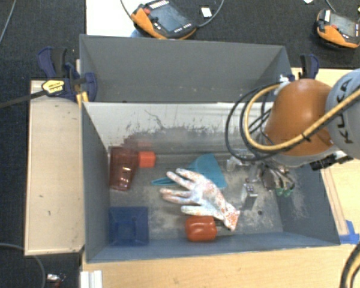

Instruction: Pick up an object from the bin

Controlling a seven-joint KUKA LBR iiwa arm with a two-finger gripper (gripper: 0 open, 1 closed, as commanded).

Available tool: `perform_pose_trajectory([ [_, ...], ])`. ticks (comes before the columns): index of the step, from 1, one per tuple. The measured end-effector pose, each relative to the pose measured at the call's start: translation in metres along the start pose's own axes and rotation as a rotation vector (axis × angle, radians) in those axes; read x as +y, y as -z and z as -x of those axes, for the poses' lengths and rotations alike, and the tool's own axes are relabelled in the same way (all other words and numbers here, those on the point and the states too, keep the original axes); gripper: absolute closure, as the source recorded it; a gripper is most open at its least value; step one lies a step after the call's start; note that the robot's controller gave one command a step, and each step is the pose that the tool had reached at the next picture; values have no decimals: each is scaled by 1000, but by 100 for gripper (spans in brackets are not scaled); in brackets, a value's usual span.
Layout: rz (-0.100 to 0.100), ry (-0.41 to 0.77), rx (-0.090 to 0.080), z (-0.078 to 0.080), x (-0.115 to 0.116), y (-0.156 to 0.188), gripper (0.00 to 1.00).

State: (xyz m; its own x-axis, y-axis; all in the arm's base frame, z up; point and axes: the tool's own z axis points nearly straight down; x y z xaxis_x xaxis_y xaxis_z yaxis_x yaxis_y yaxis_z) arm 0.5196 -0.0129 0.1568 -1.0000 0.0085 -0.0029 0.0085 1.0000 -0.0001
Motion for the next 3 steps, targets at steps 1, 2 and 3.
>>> perform_pose_trajectory([
  [1,0,0,0,0,0,0,0],
  [2,2,-1,1,-4,37,-55,0],
  [3,-1,7,-10,3,38,-58,0],
])
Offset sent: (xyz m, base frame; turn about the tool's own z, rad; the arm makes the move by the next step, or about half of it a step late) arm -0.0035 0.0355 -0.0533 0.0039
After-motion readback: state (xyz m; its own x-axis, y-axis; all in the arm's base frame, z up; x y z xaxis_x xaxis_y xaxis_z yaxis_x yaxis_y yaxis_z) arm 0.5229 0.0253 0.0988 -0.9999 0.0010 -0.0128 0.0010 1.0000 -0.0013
